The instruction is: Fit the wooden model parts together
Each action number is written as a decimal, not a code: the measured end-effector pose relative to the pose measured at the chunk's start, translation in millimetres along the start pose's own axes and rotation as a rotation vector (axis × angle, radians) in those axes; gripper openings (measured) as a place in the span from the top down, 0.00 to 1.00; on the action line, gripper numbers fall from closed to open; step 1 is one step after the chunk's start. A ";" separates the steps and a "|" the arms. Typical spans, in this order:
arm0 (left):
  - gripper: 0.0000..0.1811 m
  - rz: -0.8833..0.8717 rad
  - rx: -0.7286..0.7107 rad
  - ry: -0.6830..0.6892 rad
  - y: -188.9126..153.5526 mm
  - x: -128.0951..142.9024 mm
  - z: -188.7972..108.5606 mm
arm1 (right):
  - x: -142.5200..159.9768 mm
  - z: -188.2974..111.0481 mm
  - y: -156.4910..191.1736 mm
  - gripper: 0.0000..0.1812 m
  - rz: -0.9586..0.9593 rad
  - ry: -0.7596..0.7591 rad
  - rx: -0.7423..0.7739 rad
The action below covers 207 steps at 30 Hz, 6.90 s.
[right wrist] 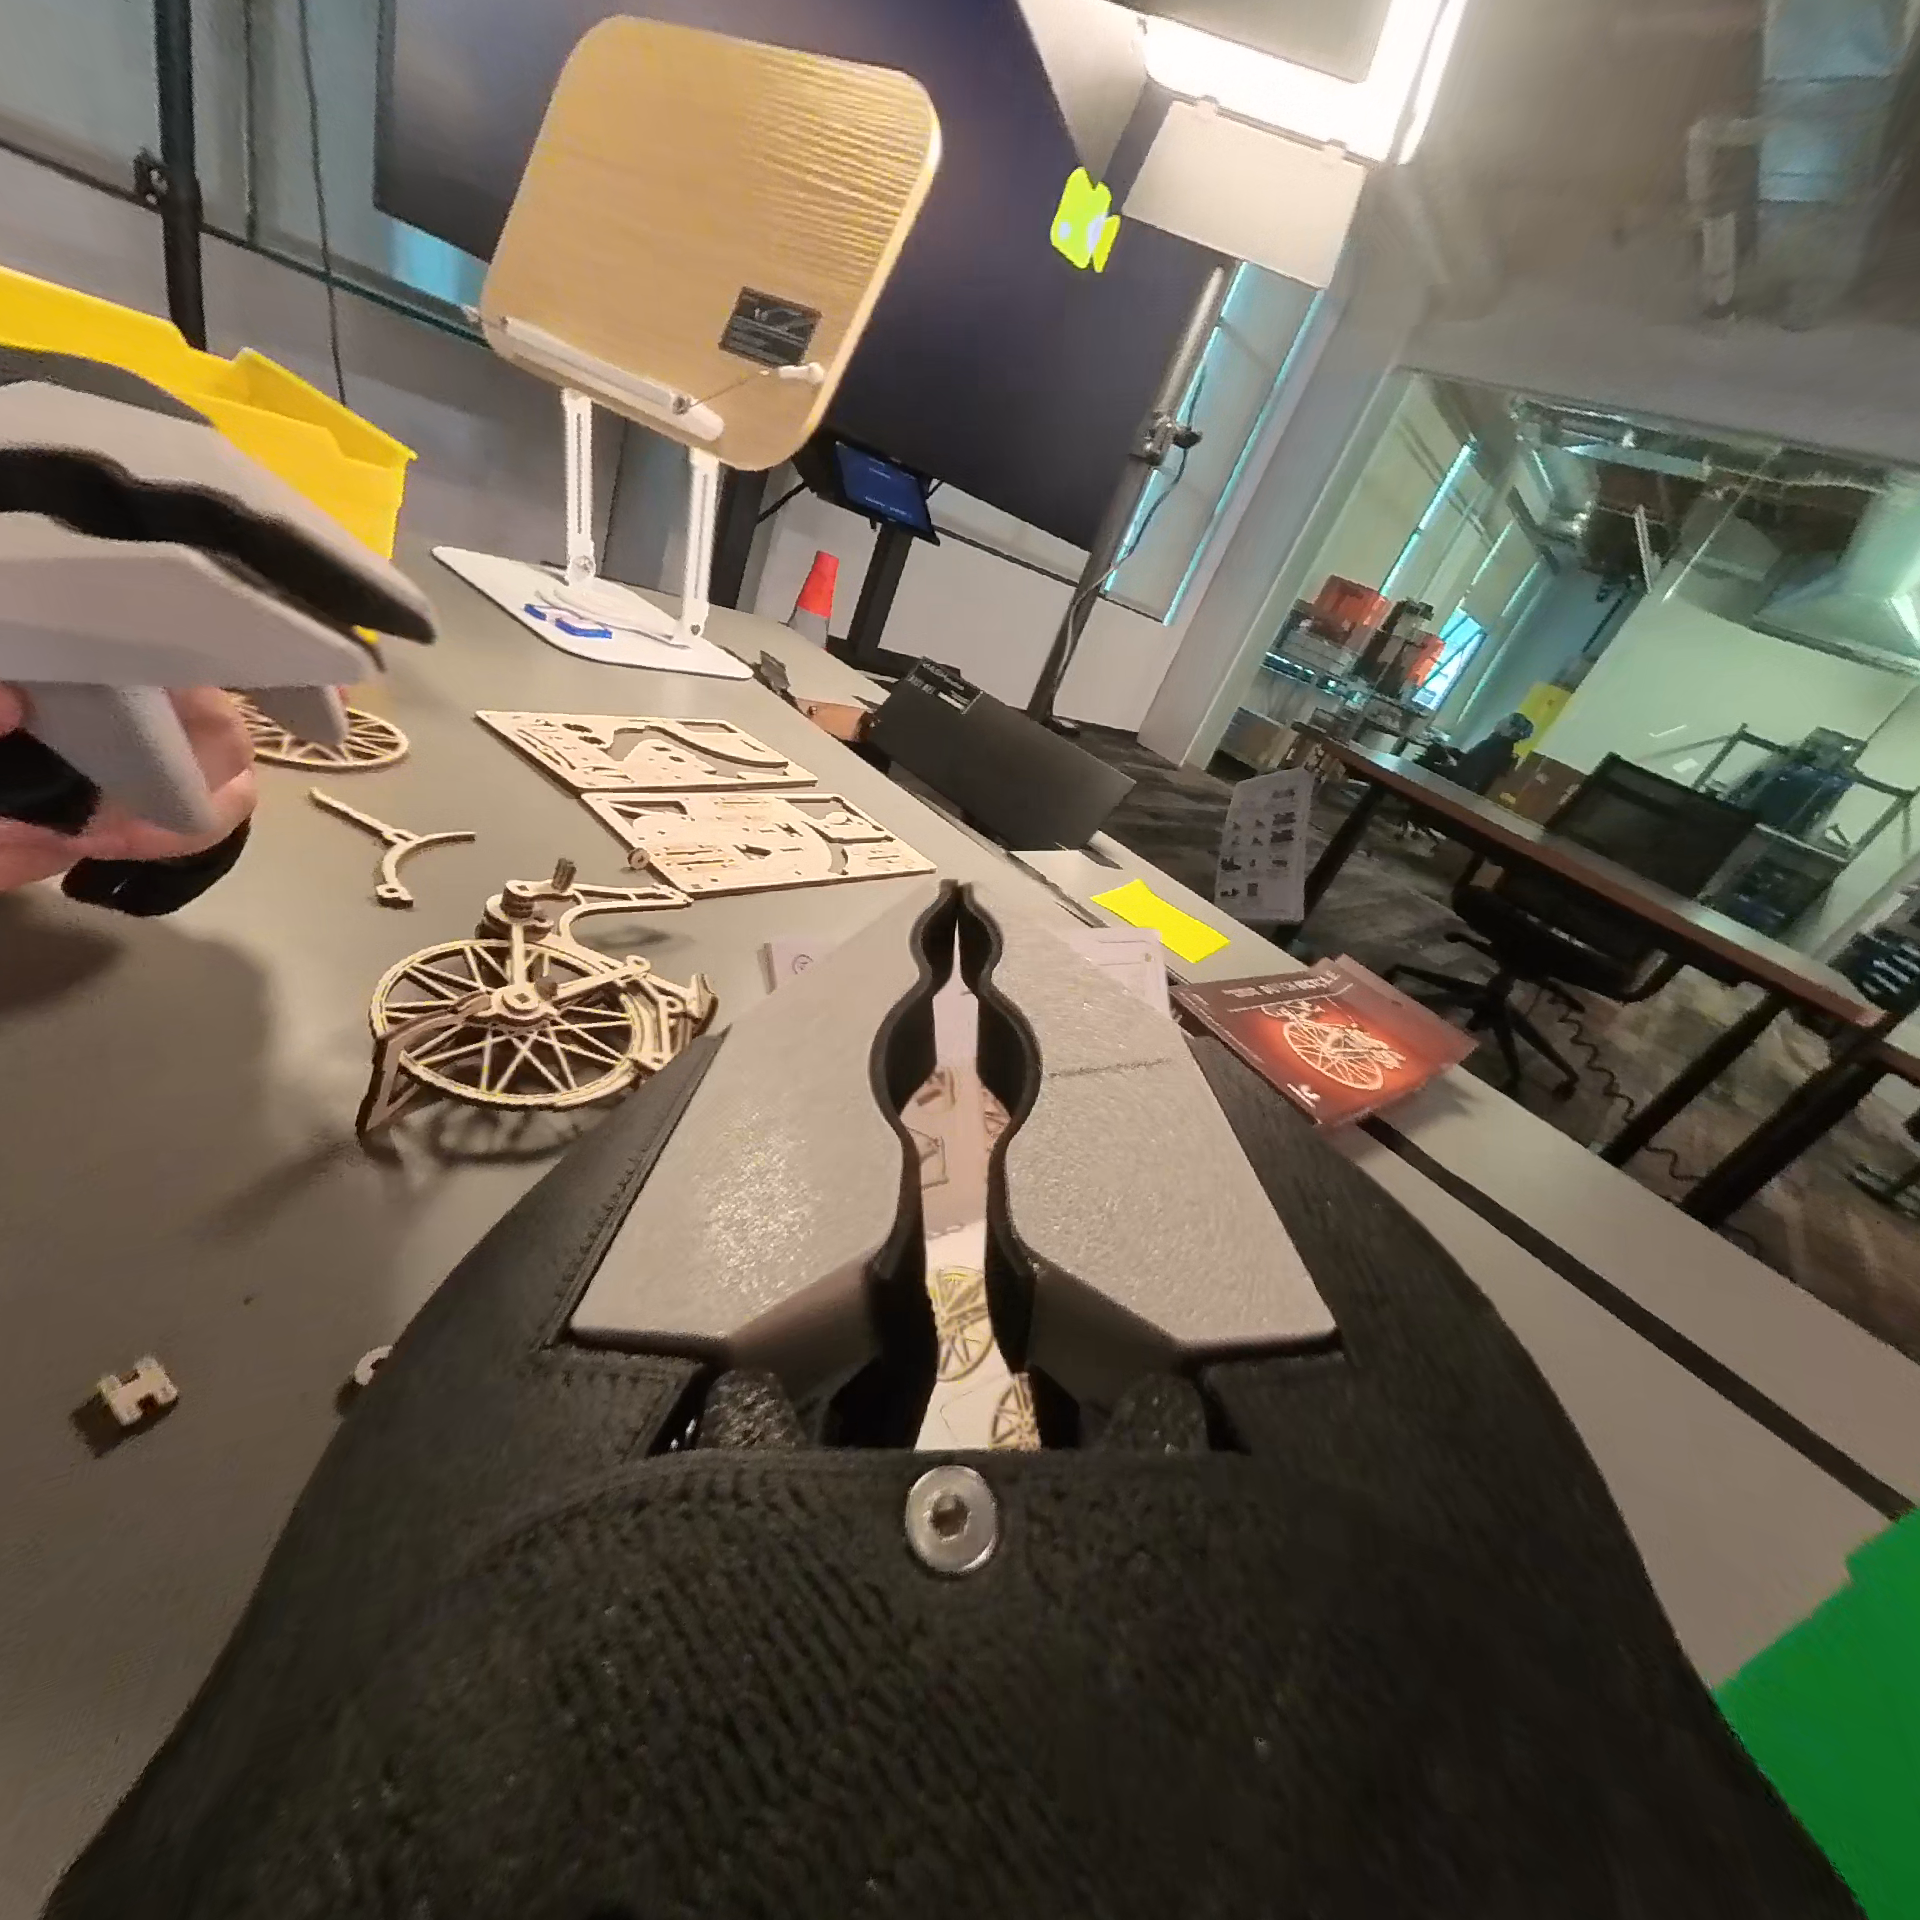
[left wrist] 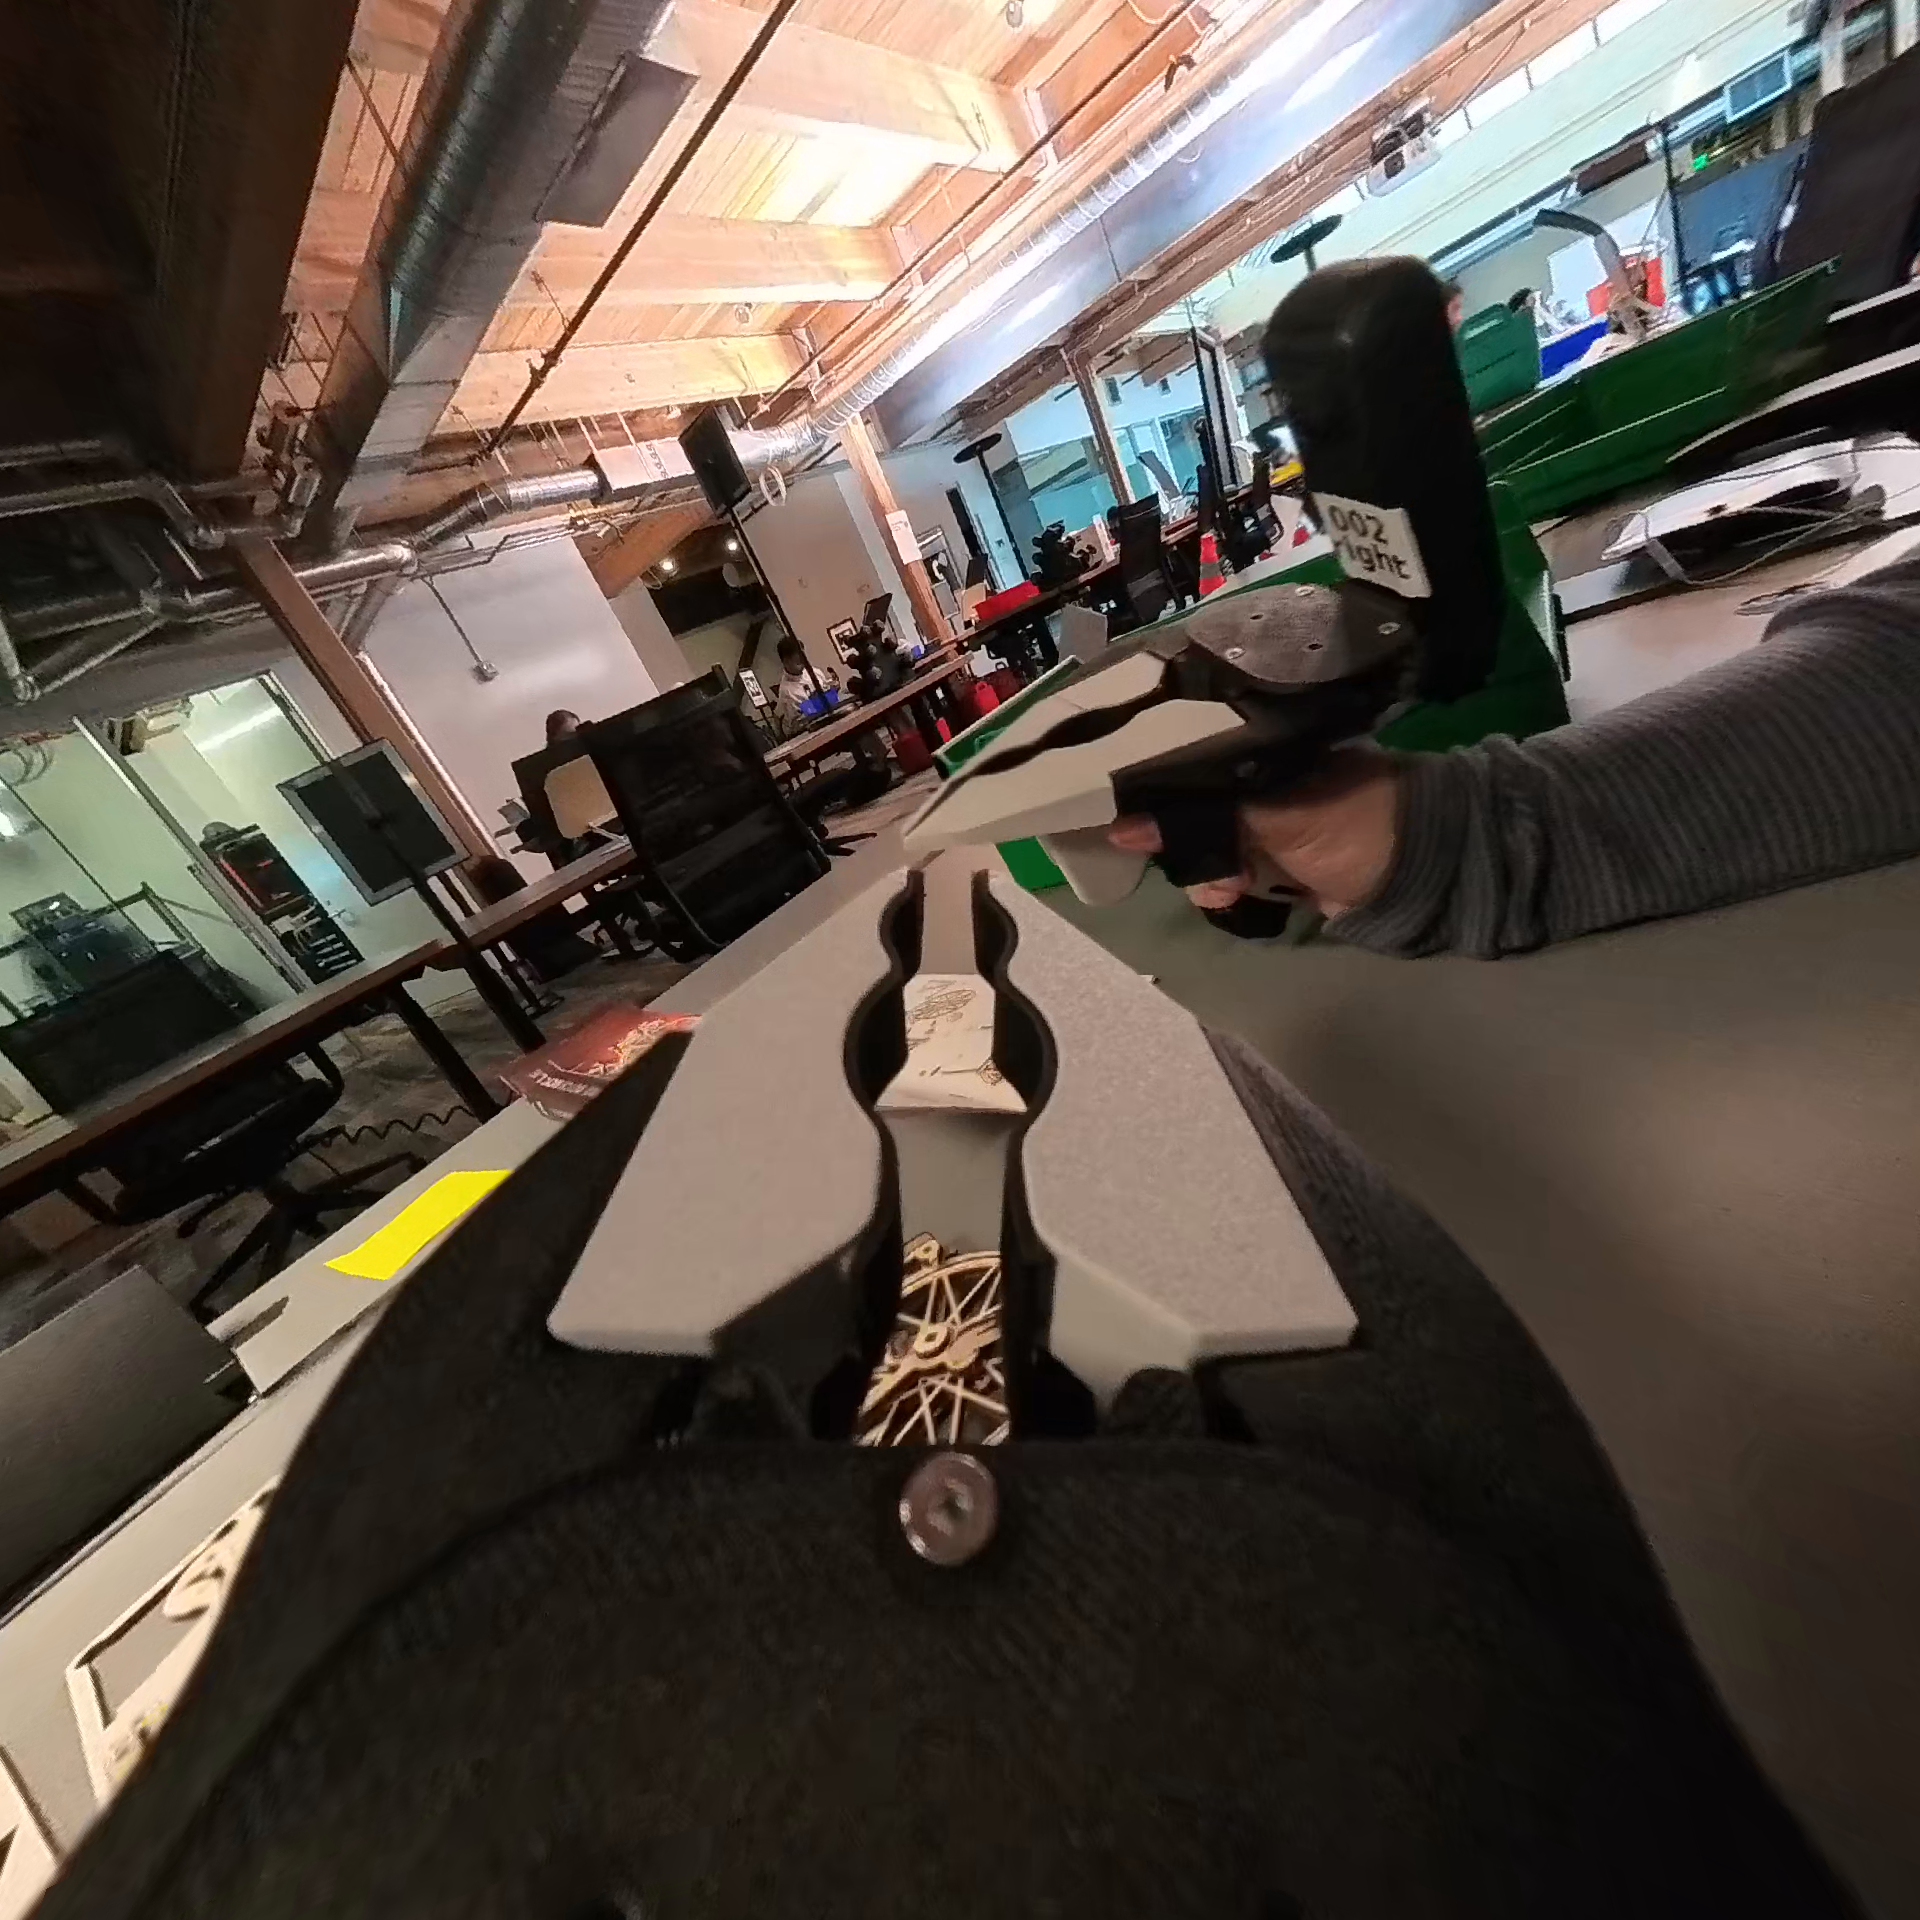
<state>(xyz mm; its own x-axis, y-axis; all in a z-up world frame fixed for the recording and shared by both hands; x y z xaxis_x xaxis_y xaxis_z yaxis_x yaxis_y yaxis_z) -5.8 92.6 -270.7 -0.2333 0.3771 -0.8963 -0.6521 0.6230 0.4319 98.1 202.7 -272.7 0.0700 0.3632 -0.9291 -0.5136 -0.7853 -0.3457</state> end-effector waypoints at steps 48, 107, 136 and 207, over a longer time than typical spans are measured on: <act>1.00 -0.150 0.029 -0.055 -9.4 -7.3 7.2 | 12.2 6.4 -11.5 1.00 -0.175 0.087 0.144; 1.00 -0.278 -0.066 -0.068 16.4 1.9 -1.8 | 21.0 10.5 -16.0 1.00 -0.183 0.150 0.160; 1.00 -0.277 -0.073 -0.071 17.6 1.9 -2.8 | 20.1 11.5 -13.7 1.00 -0.202 0.173 0.187; 0.99 -1.006 -0.195 -0.398 185.4 44.6 -105.0 | -97.0 213.1 43.7 0.59 0.251 0.336 -0.279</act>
<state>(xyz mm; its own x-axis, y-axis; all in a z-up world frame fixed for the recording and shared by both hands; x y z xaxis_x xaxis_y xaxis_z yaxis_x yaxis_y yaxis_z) -212.8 153.0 -241.1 0.6955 -0.0263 -0.7180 -0.5250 0.6637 -0.5328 -113.4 240.1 -169.6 0.2690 0.0002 -0.9631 -0.3048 -0.9486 -0.0853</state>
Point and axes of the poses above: each gripper's, where its closed fingertips meet, z out along the fingers, x out of its underside, y = z × x across the jaws, the point moved 5 cm from there along -z, back along the fingers, and after that the axes turned 9 degrees about x, right-handed, at the moved point
